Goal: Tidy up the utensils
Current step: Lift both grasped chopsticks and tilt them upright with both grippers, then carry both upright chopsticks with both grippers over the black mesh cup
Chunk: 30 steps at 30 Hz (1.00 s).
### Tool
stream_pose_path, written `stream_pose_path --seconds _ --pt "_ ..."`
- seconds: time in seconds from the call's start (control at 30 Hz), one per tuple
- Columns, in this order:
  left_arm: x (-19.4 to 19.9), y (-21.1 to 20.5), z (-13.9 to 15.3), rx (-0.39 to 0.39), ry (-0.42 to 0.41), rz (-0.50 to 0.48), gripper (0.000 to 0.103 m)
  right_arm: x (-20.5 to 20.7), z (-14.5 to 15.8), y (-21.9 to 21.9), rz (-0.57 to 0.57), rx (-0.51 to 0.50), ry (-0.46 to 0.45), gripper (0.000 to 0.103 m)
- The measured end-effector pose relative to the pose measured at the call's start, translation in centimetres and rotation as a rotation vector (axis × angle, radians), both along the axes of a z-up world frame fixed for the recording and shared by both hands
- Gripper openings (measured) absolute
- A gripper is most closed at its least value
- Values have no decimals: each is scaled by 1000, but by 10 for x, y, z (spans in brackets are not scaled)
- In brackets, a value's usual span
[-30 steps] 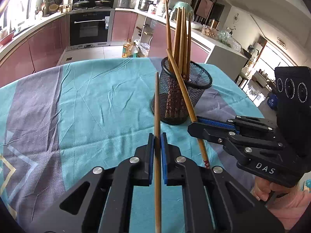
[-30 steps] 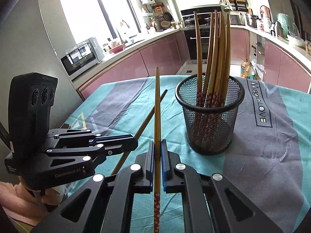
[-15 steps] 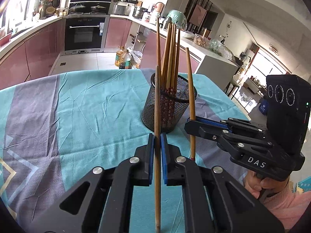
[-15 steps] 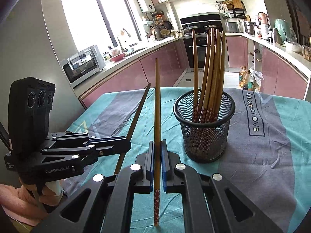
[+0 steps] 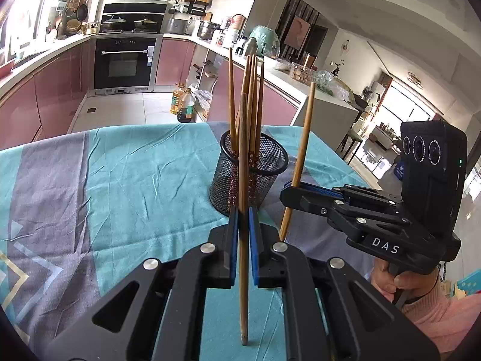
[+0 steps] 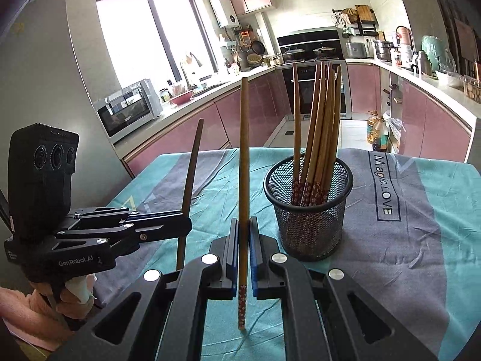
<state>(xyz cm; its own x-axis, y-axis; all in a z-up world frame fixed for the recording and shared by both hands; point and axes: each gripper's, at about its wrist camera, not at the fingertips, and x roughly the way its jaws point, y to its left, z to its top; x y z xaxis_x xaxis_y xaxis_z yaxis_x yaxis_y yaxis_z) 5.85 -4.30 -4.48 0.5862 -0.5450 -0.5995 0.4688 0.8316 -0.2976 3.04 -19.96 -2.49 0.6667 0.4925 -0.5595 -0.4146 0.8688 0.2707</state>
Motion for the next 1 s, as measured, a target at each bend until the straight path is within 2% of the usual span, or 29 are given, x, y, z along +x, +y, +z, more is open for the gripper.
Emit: stream_pose_path --seconds 1.0 --pt "-4 -3 14 -25 -54 -12 8 1 15 -6 -18 5 -57 6"
